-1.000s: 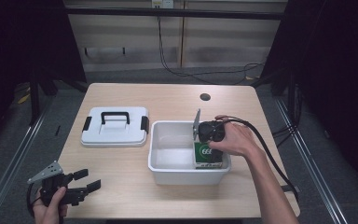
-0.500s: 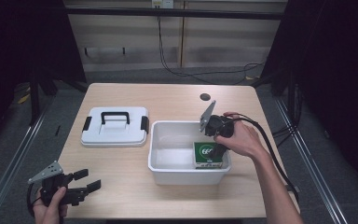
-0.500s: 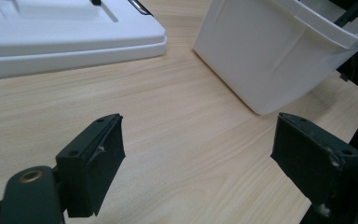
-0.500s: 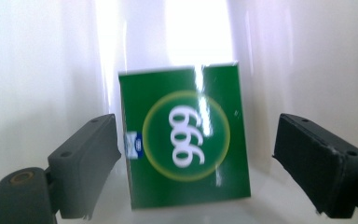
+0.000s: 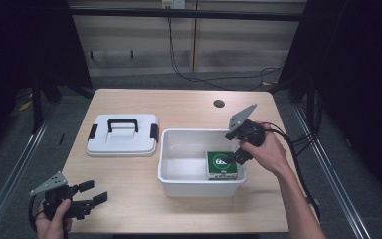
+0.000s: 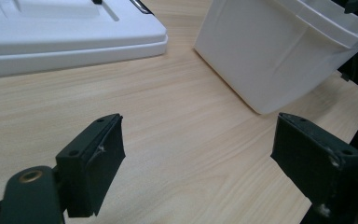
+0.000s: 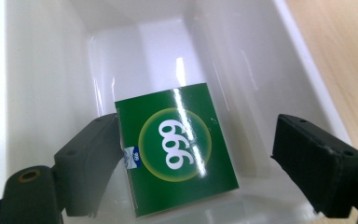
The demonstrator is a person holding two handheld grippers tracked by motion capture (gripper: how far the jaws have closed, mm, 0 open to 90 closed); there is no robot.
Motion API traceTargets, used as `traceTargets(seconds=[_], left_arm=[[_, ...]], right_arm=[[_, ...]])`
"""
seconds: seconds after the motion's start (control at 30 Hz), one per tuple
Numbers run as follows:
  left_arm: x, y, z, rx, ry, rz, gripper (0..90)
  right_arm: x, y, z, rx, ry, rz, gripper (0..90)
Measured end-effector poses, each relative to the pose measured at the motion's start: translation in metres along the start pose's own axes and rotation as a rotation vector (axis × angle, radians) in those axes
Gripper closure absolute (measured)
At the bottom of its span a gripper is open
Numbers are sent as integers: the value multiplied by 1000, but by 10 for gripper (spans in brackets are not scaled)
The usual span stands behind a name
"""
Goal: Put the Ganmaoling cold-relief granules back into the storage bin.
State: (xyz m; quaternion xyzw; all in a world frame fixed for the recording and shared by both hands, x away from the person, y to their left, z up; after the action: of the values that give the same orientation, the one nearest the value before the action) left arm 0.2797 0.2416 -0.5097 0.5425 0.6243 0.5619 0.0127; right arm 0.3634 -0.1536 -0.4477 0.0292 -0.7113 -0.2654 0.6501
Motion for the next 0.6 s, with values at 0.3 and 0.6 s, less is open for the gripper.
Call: traceTargets(seconds=[0.3,0.6], left_arm=[[0,-1,0,-1,2,4,165],[0,-1,1,-2,3,5,165]], right_arm=[[21,-16,1,-66,-55,-145,167],[40,-37,2,-171,-111,-261,167]])
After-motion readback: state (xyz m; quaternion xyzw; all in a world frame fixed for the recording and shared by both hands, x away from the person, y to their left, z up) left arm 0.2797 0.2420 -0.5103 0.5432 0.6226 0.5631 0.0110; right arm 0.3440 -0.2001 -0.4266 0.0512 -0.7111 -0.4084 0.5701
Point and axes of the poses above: each handheld gripper's, and its own axes: x roughly backward along the jaws, y roughly out of its top, z roughly to its left, the point moved 10 cm from there along -x, roughly forward along the jaws, and after that the axes turned 10 degrees about z, right-handed, at the moved point
